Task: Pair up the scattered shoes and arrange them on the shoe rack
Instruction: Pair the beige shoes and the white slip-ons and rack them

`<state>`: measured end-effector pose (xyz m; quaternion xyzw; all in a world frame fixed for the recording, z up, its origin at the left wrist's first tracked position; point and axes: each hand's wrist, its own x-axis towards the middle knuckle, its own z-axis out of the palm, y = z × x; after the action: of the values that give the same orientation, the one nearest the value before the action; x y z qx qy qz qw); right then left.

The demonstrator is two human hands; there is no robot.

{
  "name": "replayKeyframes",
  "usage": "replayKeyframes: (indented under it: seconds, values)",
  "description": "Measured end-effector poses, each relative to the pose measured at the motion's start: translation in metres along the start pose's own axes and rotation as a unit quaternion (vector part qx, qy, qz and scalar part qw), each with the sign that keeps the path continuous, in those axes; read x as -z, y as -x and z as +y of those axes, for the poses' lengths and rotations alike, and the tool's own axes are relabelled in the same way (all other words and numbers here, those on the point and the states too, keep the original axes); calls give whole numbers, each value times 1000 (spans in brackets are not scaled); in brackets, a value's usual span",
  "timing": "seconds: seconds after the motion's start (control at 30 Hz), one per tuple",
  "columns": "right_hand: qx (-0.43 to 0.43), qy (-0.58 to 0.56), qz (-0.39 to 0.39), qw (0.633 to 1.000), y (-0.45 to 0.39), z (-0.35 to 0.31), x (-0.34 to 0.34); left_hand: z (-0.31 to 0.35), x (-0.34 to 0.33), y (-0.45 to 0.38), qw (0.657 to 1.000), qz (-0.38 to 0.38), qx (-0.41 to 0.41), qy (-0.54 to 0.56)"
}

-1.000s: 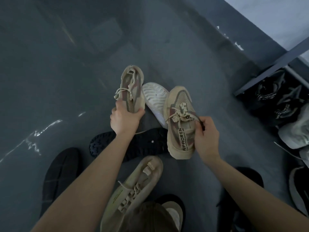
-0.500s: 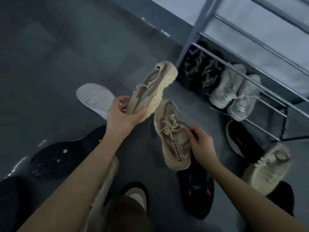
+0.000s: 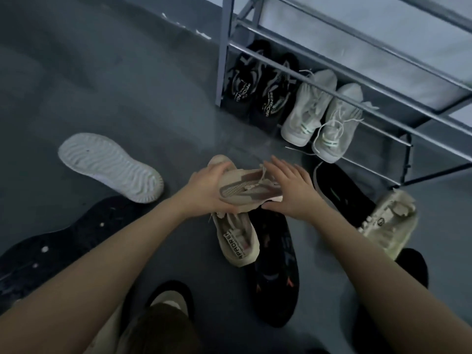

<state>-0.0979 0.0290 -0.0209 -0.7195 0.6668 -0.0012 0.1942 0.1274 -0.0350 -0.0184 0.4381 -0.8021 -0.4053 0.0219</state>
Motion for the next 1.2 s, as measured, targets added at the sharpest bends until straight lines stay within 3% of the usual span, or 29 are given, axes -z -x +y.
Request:
replayKeyframes:
  seconds: [0.1, 0.17, 0.23, 0.37, 0.47, 0.57, 0.7, 0.77, 0.87, 0.97, 1.1, 1.2]
  values:
    - [-4, -29, -48, 998, -21, 0, 1, -9, 2, -6, 996, -27, 52, -68]
    - [-5, -19, -75, 997, -28, 3, 1, -15, -2, -8, 993, -29, 32, -113]
    - [-5, 1, -90, 996, -29, 9, 1, -17, -3, -9, 993, 15, -4, -114]
    - [-2, 46, -59, 997, -26, 17, -3, -14, 3, -18, 989, 63, -77, -114]
    - [-8, 57, -14, 998, -21, 20, 1, -9, 8, -24, 989, 82, -82, -92]
    - [-76, -2, 56, 996, -7, 17, 6, -6, 5, -28, 987, 157, -5, -16]
    - [-262, -136, 179, 938, 21, -7, 1, 5, -17, -17, 950, 211, 190, 134]
    - [-319, -115, 157, 928, 29, -20, -6, 10, -37, 0, 938, 137, 280, 149]
    - [-336, -72, 43, 938, 37, -31, -21, 11, -66, 24, 910, 51, 349, 221]
    - [-314, -73, -32, 946, 47, -27, -32, 9, -85, 35, 895, 56, 360, 258]
    - [-281, -157, -53, 945, 63, -14, -30, 24, -95, 43, 898, 70, 325, 287]
    - [-256, -137, -76, 954, 73, -16, -35, 35, -104, 44, 914, 72, 310, 252]
